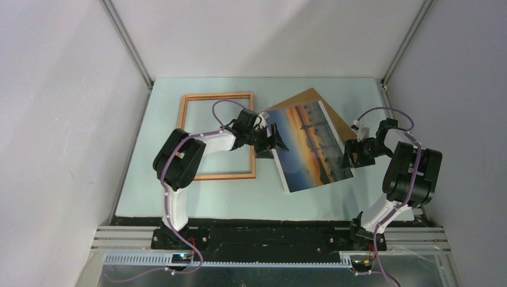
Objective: Put the photo into the frame
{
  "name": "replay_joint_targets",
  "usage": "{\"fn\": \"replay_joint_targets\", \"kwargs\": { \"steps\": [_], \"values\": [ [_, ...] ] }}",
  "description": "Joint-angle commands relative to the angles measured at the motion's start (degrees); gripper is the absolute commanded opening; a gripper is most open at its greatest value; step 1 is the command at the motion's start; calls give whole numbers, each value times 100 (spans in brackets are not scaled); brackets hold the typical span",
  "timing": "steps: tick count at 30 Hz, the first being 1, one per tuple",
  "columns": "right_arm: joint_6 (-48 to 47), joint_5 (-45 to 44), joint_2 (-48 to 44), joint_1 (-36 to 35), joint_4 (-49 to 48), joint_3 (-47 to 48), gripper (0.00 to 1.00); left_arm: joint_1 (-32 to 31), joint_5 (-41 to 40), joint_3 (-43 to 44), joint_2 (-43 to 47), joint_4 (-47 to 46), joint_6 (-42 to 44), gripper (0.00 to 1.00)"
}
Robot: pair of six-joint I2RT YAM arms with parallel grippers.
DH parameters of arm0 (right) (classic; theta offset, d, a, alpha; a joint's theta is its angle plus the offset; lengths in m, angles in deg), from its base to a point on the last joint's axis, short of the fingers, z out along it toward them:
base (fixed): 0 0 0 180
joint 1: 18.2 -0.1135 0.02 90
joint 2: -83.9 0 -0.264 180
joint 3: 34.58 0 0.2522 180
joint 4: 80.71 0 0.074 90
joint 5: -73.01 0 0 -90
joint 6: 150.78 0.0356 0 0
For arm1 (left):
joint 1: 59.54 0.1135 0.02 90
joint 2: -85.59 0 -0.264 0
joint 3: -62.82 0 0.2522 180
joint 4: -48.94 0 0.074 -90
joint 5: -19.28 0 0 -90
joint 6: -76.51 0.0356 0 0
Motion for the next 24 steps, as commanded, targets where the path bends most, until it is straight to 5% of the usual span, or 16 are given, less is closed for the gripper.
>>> {"fn": "replay_joint_targets", "kwargs": {
  "steps": [1, 14, 24],
  "values": [
    [13, 373, -60, -79, 126, -57, 81, -85, 450, 130, 435, -532, -192, 93],
    [21, 355, -42, -88, 113, -52, 80, -79, 429, 183, 437, -463, -102, 94],
    [29, 344, -40, -105, 108, -55, 80, -172, -95, 631, 306, 566, 482, 95]
  ]
}}
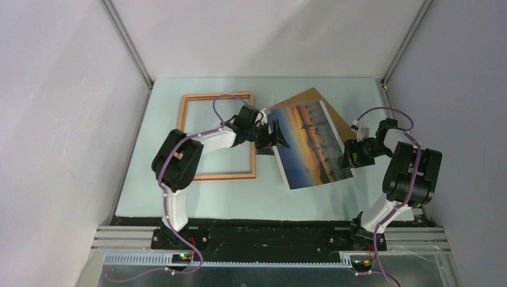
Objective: Put the photo into the frame
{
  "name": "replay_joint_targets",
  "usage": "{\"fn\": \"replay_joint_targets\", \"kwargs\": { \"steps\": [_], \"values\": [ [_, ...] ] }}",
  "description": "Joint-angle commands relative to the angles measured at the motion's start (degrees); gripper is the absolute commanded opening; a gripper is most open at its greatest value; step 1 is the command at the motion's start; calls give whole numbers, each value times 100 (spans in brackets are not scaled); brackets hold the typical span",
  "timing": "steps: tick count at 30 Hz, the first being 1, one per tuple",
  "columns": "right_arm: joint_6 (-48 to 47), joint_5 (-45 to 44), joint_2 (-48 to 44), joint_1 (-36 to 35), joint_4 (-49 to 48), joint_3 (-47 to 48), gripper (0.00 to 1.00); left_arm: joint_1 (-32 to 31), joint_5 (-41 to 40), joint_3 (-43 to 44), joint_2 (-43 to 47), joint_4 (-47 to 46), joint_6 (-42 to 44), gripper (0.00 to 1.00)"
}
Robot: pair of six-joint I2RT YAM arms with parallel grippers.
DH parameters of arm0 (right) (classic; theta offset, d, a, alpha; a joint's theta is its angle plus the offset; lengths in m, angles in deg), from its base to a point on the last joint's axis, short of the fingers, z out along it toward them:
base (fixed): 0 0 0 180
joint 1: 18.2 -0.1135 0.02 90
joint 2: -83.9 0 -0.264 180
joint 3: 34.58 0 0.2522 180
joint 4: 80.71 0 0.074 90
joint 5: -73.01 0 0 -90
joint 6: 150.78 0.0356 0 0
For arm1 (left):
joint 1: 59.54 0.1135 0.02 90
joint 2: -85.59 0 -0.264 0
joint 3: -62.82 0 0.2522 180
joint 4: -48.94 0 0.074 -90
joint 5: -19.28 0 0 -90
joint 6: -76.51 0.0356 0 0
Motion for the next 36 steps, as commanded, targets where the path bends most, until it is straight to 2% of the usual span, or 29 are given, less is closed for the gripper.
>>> {"fn": "replay_joint_targets", "kwargs": {
  "steps": [1, 14, 24, 36],
  "values": [
    [29, 353, -40, -97, 108, -51, 80, -174, -44, 413, 164, 233, 337, 95],
    [29, 357, -31, -97, 105, -54, 80, -271, -204, 747, -71, 683, 631, 96],
    [33, 399, -44, -80, 118, -51, 80, -281, -2, 914, -218, 672, 654, 95],
    [25, 434, -32, -96, 125, -50, 79, -264, 594, 622, -86, -241, 310, 95]
  ]
}}
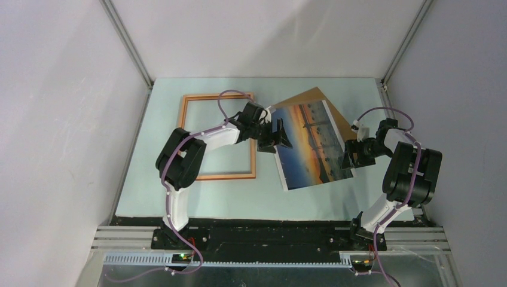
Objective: Put the photo into the frame
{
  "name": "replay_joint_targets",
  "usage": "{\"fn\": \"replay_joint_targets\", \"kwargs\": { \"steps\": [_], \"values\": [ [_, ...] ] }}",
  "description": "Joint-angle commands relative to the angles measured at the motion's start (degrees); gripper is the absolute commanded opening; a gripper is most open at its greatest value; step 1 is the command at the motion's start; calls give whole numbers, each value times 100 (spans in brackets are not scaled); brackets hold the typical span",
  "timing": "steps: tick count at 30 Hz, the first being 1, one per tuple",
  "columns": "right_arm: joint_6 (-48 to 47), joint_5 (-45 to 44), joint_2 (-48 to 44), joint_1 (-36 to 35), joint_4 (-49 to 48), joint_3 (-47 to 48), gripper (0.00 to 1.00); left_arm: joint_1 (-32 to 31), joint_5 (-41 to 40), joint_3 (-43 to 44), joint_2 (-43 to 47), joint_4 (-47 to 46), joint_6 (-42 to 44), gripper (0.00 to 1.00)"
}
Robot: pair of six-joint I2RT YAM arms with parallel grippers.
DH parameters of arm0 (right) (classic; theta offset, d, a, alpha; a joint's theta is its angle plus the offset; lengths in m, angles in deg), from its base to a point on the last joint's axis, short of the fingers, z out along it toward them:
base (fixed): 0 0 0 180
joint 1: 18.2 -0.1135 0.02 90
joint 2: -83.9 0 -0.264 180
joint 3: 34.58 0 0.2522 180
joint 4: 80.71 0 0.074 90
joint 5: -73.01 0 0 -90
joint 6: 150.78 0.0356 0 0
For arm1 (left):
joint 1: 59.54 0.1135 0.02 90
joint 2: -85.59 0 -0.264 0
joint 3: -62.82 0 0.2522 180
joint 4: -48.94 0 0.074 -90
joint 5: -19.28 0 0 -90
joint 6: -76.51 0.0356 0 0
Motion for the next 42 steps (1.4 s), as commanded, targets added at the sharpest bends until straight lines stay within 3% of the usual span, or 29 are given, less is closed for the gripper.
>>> {"fn": "replay_joint_targets", "kwargs": {
  "steps": [1, 28, 42],
  "values": [
    [26, 488, -36, -97, 125, -52, 79, -129, 749, -17, 143, -918, -251, 95],
    [25, 514, -7, -106, 109, -50, 78, 15, 1106, -912, 422, -2630, -1100, 95],
    [29, 485, 19, -144, 104, -57, 77, 127, 763, -684, 102, -2728, -1030, 92]
  ]
}}
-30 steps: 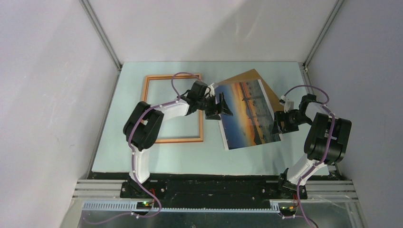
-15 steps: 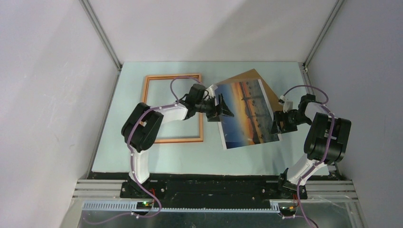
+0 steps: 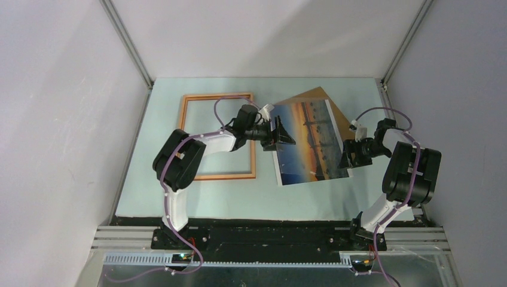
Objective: Put the photo into the frame
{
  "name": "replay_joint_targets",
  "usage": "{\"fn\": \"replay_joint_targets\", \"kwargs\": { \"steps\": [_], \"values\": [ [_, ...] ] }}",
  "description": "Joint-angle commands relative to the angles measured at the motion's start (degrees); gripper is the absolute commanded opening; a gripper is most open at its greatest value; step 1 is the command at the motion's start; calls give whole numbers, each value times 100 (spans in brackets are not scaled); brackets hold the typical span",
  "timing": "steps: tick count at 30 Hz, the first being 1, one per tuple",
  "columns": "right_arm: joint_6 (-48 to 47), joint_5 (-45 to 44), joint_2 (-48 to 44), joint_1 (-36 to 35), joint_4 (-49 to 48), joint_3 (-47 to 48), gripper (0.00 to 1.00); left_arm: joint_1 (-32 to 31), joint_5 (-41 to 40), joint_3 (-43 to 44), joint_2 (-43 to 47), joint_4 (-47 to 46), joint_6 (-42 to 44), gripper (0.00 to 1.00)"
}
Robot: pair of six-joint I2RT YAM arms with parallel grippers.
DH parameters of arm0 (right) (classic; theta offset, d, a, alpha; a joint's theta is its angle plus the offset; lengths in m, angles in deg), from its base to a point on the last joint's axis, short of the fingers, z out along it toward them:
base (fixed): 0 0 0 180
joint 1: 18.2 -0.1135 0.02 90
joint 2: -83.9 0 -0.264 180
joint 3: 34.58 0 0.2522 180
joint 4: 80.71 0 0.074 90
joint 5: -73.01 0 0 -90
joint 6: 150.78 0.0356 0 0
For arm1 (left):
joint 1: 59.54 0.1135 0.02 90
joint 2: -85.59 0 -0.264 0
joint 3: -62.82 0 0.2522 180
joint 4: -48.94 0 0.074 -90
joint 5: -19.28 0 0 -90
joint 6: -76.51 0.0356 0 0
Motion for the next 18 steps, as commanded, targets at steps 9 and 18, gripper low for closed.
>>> {"fn": "replay_joint_targets", "kwargs": {
  "steps": [9, 18],
  "values": [
    [37, 253, -14, -54, 99, -29, 77, 104, -450, 726, -531, -64, 91, 68],
    [28, 288, -58, 2, 117, -26, 77, 121, -784, 1023, -772, 542, 325, 32]
  ]
}}
